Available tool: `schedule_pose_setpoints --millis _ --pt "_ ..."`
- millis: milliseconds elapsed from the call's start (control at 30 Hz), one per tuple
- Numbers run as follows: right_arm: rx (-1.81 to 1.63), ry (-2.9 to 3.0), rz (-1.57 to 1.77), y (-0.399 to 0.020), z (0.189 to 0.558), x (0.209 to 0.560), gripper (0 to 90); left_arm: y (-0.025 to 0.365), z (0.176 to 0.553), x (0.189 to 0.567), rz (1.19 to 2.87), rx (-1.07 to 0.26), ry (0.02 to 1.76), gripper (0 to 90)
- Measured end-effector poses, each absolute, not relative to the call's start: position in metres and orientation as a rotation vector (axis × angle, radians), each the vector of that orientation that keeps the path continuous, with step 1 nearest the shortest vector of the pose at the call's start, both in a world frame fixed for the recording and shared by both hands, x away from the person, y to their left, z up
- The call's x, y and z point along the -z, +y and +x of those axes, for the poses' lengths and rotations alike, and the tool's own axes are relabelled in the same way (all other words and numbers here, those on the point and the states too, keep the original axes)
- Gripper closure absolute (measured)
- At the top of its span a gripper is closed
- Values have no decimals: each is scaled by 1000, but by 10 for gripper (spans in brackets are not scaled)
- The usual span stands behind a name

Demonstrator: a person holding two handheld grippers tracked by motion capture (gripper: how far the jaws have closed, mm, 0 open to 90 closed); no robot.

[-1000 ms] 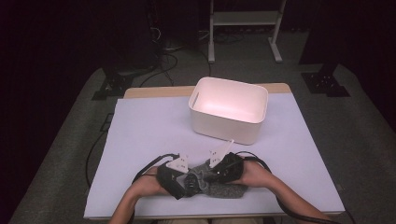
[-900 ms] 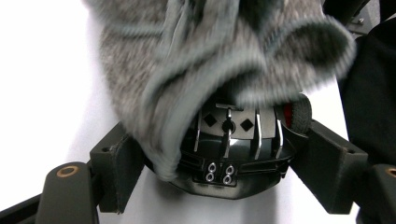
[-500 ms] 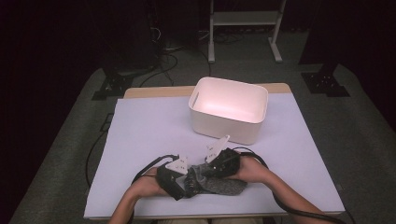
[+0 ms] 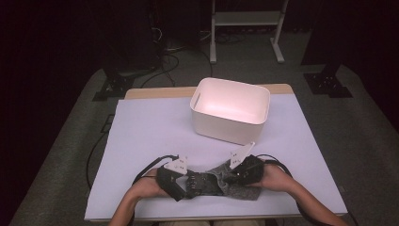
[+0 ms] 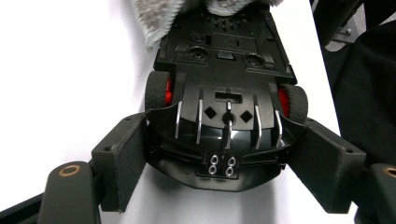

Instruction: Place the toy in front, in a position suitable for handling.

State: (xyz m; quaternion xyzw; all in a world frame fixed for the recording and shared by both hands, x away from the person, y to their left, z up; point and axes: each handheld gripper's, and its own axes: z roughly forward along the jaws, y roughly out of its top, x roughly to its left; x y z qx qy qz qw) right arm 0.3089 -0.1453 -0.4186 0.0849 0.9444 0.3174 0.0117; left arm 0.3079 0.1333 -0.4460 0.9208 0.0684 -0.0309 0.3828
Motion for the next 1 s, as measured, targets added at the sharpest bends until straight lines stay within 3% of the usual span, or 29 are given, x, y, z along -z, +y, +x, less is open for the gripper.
schedule_pose_setpoints --millis 233,633,867,1000 --pt "-1012 2948 254 -149 304 418 792 135 309 447 2338 94 187 228" --pt "-1094 2918 231 -148 299 399 491 135 309 448 2337 110 198 229" --pt "-1116 2872 151 -149 294 392 460 135 310 448 2340 107 194 229" --pt "-1041 2878 95 -139 288 405 507 135 310 447 2340 102 191 230"
